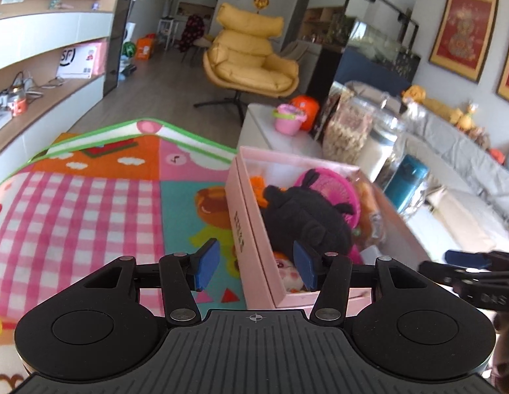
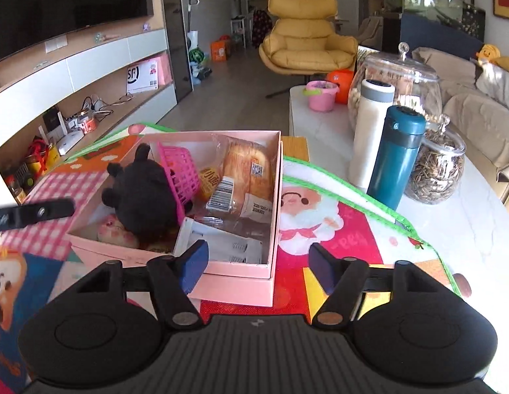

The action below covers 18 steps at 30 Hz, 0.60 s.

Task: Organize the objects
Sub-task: 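Lower the bread bun into the pink box and open the right gripper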

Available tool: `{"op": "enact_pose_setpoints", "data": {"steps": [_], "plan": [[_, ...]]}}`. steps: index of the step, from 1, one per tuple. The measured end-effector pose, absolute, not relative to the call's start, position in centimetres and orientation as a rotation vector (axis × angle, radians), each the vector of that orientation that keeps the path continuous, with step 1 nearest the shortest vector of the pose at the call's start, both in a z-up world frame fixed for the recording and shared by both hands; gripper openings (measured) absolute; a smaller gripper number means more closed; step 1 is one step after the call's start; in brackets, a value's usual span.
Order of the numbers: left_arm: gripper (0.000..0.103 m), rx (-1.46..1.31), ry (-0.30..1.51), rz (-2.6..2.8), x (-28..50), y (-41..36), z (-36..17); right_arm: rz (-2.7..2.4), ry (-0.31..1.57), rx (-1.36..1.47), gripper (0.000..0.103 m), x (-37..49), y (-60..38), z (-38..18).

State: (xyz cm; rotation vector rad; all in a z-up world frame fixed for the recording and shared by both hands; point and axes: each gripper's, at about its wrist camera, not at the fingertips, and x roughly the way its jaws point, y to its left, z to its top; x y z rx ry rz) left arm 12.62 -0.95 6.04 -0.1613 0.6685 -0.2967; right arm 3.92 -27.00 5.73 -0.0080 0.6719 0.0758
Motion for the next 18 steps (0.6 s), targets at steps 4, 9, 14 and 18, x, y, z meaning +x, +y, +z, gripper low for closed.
{"op": "enact_pose_setpoints", "data": {"steps": [4, 9, 14, 18], "plan": [[0.055, -0.102, 0.723, -0.257, 14.0, -2.0, 4.7, 0.079, 0.66, -0.078, 0.066, 3.5, -25.9, 5.5], [0.075, -0.124, 0.727, -0.235, 13.9, -0.9, 3.9, 0.167, 0.705, -0.092, 0.066, 2.8, -25.9, 4.1], [0.082, -0.068, 0.692, -0.187, 14.1, 0.2, 4.2, 0.173, 0.733, -0.172, 0.067, 5.0, -23.6, 2.8], [0.089, -0.087, 0.674, -0.089, 15.7, 3.8, 4.3, 0.224, 0.695, -0.236, 0.067, 7.3, -20.2, 3.0]]}}
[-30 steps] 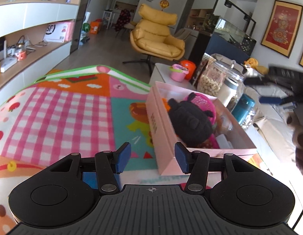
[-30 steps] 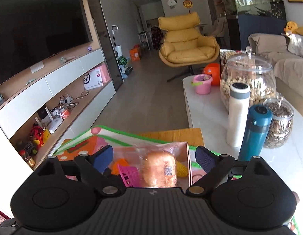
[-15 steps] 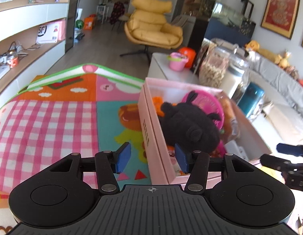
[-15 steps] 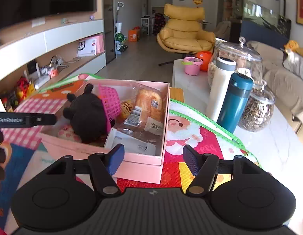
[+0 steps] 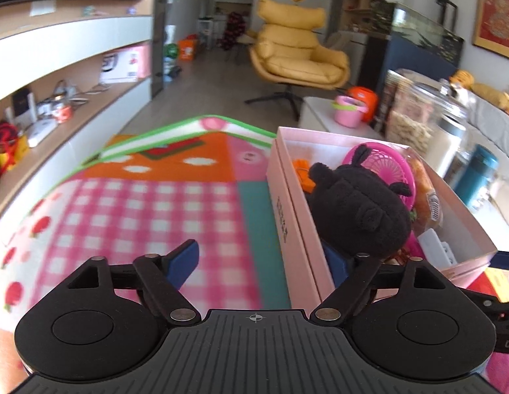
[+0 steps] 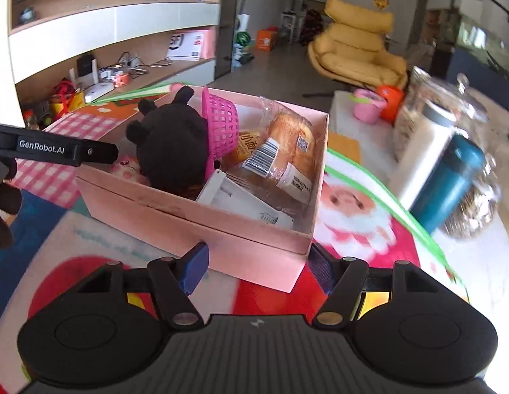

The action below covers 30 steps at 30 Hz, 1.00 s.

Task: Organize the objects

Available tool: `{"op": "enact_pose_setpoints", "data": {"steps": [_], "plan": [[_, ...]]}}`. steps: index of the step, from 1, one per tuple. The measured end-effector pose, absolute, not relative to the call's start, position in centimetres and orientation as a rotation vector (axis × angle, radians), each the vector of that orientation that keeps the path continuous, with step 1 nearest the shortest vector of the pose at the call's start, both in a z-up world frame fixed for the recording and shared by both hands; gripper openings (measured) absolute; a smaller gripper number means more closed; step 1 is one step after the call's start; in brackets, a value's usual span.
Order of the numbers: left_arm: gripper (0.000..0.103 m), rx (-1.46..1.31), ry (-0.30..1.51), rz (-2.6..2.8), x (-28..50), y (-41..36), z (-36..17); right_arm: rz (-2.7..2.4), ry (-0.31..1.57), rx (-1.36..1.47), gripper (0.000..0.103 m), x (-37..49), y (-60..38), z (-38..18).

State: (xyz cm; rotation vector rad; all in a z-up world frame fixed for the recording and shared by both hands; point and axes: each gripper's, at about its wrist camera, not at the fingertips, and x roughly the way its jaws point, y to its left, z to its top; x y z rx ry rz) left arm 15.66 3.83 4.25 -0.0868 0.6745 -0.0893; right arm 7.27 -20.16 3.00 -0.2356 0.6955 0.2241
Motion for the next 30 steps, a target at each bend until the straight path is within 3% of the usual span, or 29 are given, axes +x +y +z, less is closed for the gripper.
{"op": "enact_pose_setpoints", "data": {"steps": [3, 8, 9, 12, 19, 30], "plan": [[0.102, -0.07, 0.656, -0.017, 17.5, 6.4, 4.0, 0.247, 0.666, -0.271, 0.067, 9.3, -17.2, 3.2], [0.101, -0.103, 0.623, 0.04, 18.4, 8.8, 4.4, 0.223, 0.637, -0.3, 0.069, 11.3, -13.9, 2.7], [0.101, -0.122, 0.59, 0.036, 17.7, 8.9, 4.7, 0.213, 0.641, -0.297, 0.074, 11.0, -13.6, 2.7], [0.101, -0.18, 0.503, -0.009, 14.6, 8.8, 6.2, 0.205, 0.643, -0.243, 0.102, 9.0, -14.0, 2.7], [0.101, -0.121, 0.495, -0.025, 6.2, 5.1, 4.9, 0.128, 0.791, -0.096, 0.103, 4.4, -15.8, 0.3], [0.101, -0.032, 0.643, -0.035, 4.7, 1.9, 1.5, 0.051, 0.718, -0.01, 0.103, 2.6, -16.5, -1.1]]}}
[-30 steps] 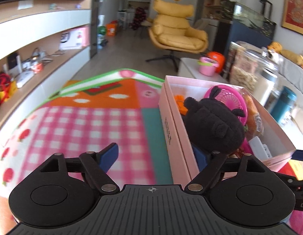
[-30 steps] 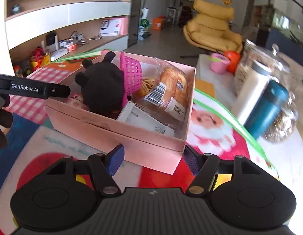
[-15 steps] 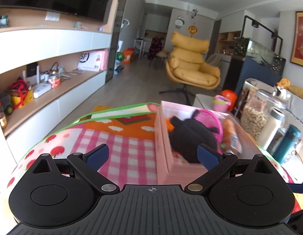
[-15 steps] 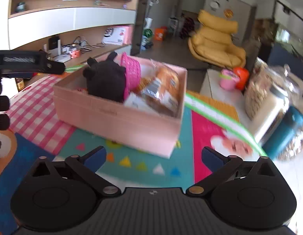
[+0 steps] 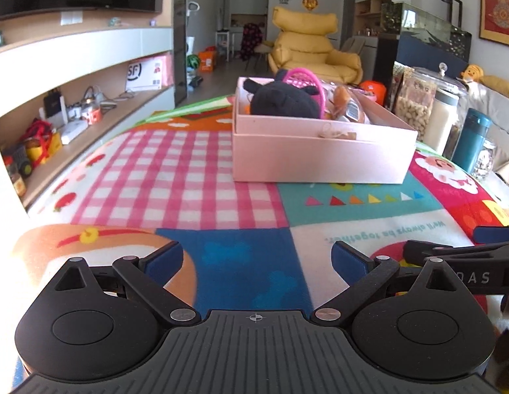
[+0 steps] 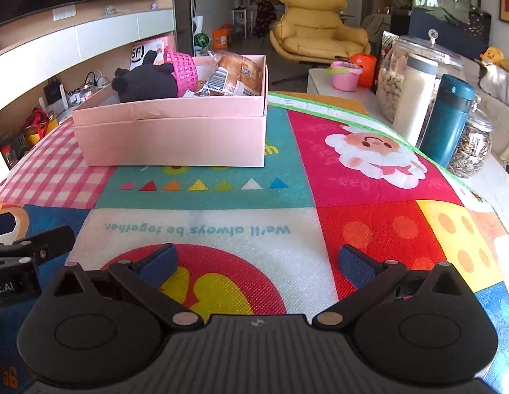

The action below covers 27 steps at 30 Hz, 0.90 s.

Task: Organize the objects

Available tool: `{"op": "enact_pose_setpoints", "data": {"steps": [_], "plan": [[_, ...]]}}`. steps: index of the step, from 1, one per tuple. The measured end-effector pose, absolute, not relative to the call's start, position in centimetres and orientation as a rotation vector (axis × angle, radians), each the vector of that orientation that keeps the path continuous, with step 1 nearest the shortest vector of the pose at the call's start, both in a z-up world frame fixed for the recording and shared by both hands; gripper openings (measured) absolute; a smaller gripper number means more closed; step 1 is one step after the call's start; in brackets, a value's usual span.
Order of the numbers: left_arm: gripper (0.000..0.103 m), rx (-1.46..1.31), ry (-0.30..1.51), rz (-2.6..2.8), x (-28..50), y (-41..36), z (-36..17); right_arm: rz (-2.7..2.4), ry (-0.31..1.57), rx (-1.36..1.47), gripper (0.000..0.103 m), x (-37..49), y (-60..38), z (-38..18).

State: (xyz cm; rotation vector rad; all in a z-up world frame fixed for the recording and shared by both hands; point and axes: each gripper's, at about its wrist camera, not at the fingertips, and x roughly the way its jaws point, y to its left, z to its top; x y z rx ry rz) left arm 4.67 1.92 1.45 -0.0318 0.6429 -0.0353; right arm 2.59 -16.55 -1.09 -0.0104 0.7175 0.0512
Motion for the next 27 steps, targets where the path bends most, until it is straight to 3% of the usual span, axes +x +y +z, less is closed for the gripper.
{"op": "enact_pose_setpoints", "data": {"steps": [27], "plan": [[0.101, 0.009, 0.688, 0.007, 5.73, 1.48, 0.63, 0.058, 0.683, -0.002, 0.103, 2.21, -16.8, -1.37]]}}
